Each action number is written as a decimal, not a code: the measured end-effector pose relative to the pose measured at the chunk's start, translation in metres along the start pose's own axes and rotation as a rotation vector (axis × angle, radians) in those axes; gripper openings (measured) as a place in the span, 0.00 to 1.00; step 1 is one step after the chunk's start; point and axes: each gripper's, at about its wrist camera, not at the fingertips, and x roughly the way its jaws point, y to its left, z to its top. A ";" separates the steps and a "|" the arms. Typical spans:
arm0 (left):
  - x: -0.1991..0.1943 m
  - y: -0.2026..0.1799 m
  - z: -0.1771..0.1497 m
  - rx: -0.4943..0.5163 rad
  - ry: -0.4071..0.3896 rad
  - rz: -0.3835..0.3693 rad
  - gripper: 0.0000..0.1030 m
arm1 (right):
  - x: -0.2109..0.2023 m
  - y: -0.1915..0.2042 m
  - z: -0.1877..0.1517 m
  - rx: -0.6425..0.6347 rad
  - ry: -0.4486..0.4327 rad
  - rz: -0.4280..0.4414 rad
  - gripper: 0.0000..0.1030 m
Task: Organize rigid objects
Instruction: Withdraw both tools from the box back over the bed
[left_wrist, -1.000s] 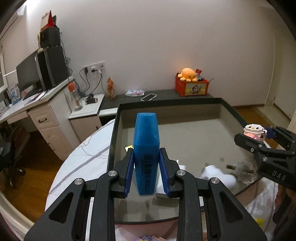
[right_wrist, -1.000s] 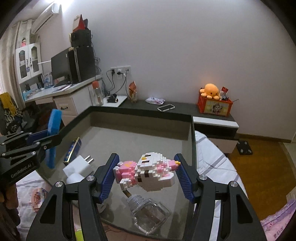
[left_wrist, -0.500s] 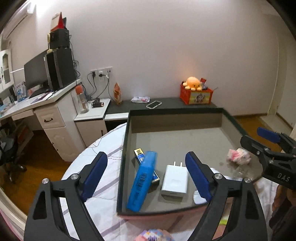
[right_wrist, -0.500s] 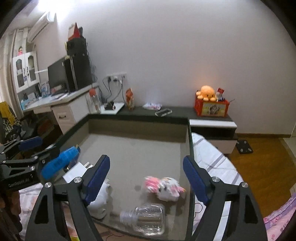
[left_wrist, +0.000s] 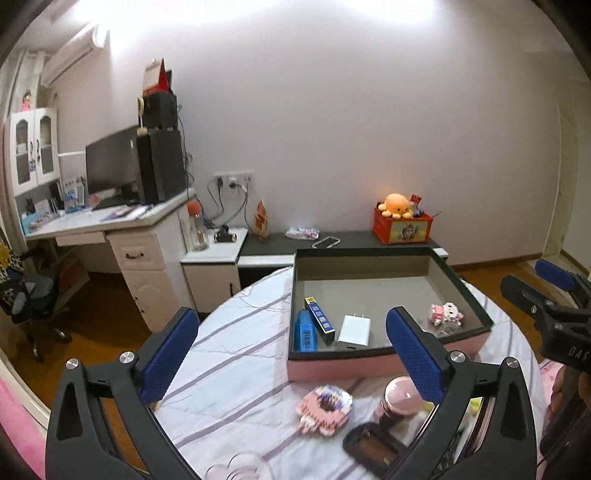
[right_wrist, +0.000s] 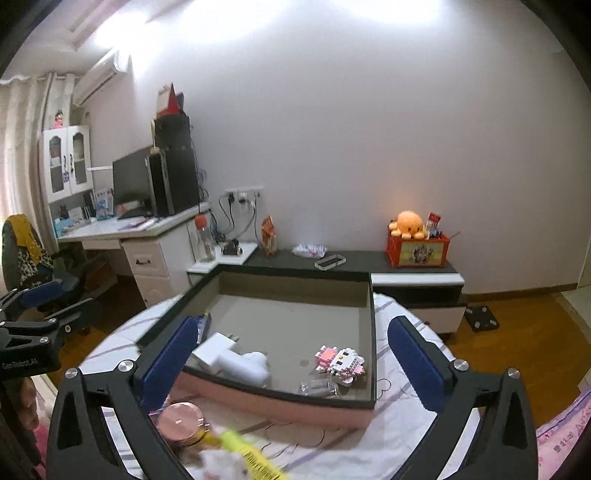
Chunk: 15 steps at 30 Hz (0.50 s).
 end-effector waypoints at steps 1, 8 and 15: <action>-0.010 0.001 -0.001 0.005 -0.012 0.003 1.00 | -0.010 0.003 0.001 0.000 -0.012 -0.002 1.00; -0.061 0.001 -0.005 0.019 -0.070 -0.006 1.00 | -0.067 0.018 -0.002 -0.008 -0.081 -0.004 1.00; -0.101 -0.004 -0.011 0.052 -0.102 -0.023 1.00 | -0.111 0.028 -0.011 -0.025 -0.118 -0.024 1.00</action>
